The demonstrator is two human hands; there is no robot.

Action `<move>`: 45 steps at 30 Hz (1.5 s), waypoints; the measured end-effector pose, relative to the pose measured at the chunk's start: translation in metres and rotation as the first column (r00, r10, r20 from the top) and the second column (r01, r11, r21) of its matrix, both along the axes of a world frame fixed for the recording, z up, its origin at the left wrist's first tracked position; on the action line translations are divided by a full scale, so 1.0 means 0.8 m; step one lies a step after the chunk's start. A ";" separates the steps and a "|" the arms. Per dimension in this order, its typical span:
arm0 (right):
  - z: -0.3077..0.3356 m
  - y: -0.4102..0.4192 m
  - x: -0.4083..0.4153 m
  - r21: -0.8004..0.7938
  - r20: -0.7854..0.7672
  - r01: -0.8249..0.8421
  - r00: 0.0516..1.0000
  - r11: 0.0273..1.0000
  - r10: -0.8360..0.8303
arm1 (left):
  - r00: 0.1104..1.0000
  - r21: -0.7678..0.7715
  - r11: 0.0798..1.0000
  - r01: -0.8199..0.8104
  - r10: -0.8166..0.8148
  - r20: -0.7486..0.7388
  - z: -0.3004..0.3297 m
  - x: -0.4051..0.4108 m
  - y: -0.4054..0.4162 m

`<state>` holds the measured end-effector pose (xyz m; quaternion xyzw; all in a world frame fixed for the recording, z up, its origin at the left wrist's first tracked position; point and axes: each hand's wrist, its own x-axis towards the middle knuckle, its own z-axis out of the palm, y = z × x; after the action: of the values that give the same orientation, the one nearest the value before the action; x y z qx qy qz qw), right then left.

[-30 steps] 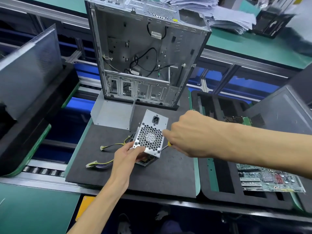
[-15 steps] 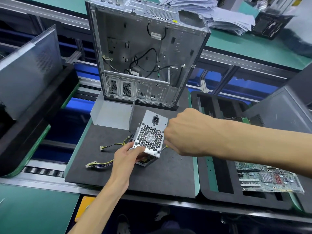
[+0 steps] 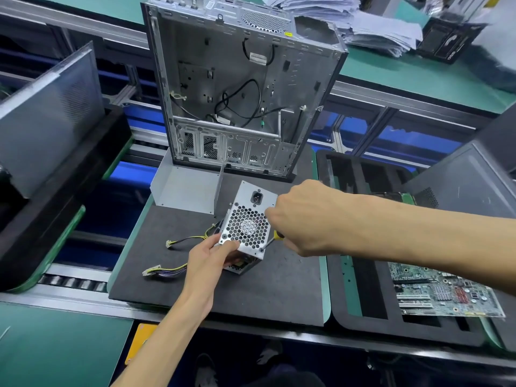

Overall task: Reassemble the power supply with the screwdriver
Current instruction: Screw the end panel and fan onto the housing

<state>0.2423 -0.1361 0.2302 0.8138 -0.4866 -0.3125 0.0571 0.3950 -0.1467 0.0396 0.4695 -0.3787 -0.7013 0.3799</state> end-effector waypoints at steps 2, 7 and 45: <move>-0.001 0.000 0.001 0.023 -0.011 0.017 1.000 1.000 -0.017 | 1.000 -0.001 1.000 -0.001 0.001 0.010 0.000 0.000 0.000; -0.002 -0.004 0.001 0.138 -0.020 0.172 0.985 0.975 -0.171 | 1.000 -0.006 1.000 0.012 -0.012 0.023 0.000 -0.001 0.000; -0.014 -0.007 0.000 0.168 0.000 0.261 0.964 0.951 -0.264 | 1.000 -0.007 1.000 0.012 -0.012 0.027 0.000 0.000 0.000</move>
<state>0.2423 -0.1418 0.2188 0.7474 -0.5633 -0.3475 -0.0585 0.3947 -0.1467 0.0394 0.4754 -0.3891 -0.6957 0.3722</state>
